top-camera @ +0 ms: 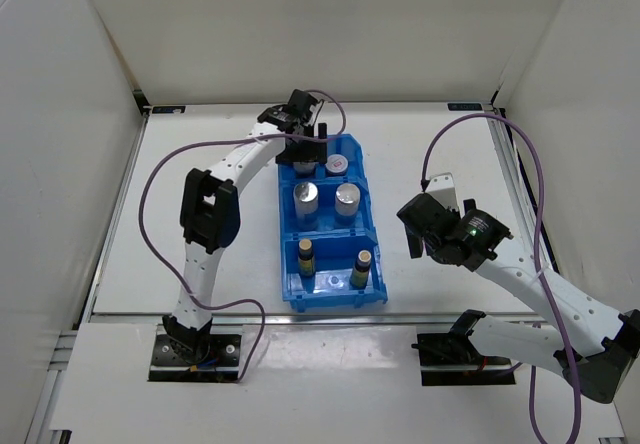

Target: Organize the condiment bottles

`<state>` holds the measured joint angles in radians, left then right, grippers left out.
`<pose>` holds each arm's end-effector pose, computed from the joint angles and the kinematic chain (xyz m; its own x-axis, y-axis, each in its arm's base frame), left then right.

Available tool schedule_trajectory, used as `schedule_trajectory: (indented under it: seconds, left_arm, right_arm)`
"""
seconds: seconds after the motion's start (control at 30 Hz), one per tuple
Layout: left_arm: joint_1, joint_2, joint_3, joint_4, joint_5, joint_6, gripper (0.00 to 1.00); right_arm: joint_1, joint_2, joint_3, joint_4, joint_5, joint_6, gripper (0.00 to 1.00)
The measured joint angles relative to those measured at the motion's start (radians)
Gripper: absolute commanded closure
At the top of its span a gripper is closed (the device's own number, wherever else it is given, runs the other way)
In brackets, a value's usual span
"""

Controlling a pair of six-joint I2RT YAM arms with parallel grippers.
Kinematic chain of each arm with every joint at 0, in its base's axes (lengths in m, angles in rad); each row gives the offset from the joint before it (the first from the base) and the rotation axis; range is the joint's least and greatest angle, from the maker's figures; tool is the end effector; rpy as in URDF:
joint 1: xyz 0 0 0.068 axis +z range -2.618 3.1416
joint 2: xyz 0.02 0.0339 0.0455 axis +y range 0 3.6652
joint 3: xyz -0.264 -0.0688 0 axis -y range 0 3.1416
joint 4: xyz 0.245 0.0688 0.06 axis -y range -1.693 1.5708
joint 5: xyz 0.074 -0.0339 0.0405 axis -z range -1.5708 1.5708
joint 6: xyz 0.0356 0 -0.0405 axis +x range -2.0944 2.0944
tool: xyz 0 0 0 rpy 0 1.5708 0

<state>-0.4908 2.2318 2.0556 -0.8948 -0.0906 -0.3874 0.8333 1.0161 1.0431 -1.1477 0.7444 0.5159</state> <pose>0.4304 -0.2263 0.2420 -0.8796 0.0435 -0.4737 0.1068 0.9885 -0.1075 0.1307 0.1080 0.3143 -0.6974 -0.2281 -0.6794 -0.0024 0.9487 -0.3160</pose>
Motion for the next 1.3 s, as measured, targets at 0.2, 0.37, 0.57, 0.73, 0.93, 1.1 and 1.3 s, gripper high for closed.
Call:
schedule_trajectory:
  seconds: [0.2, 0.37, 0.57, 0.73, 0.93, 1.1, 1.3]
  left_arm:
    - [0.013, -0.083, -0.035, 0.018, 0.021, -0.023, 0.0]
    - [0.031, -0.348, -0.142, 0.01, -0.022, -0.008, 0.0]
    - [0.026, -0.819, -0.379, 0.105, -0.16, 0.054, 0.0]
    - [0.05, -1.188, -0.798, 0.287, -0.236, 0.138, 0.0]
    - [0.068, -1.431, -1.243, 0.424, -0.302, 0.205, 0.0]
    - [0.071, -1.552, -1.399, 0.533, -0.339, 0.241, 0.0]
    - [0.076, -1.571, -1.406, 0.638, -0.297, 0.248, 0.0]
  right_arm:
    - [0.0, 0.003, 0.0, 0.002, -0.004, -0.002, 0.0]
    - [0.0, 0.005, 0.0, 0.004, -0.012, -0.008, 0.0]
    - [0.0, 0.005, 0.0, 0.021, -0.038, -0.03, 0.0]
    - [0.0, 0.005, 0.0, 0.042, -0.079, -0.059, 0.0]
    - [0.0, 0.009, -0.008, 0.06, -0.101, -0.083, 0.0]
    - [0.0, 0.051, -0.011, 0.065, -0.103, -0.083, 0.0]
    - [0.0, 0.083, -0.011, 0.065, -0.093, -0.077, 0.0]
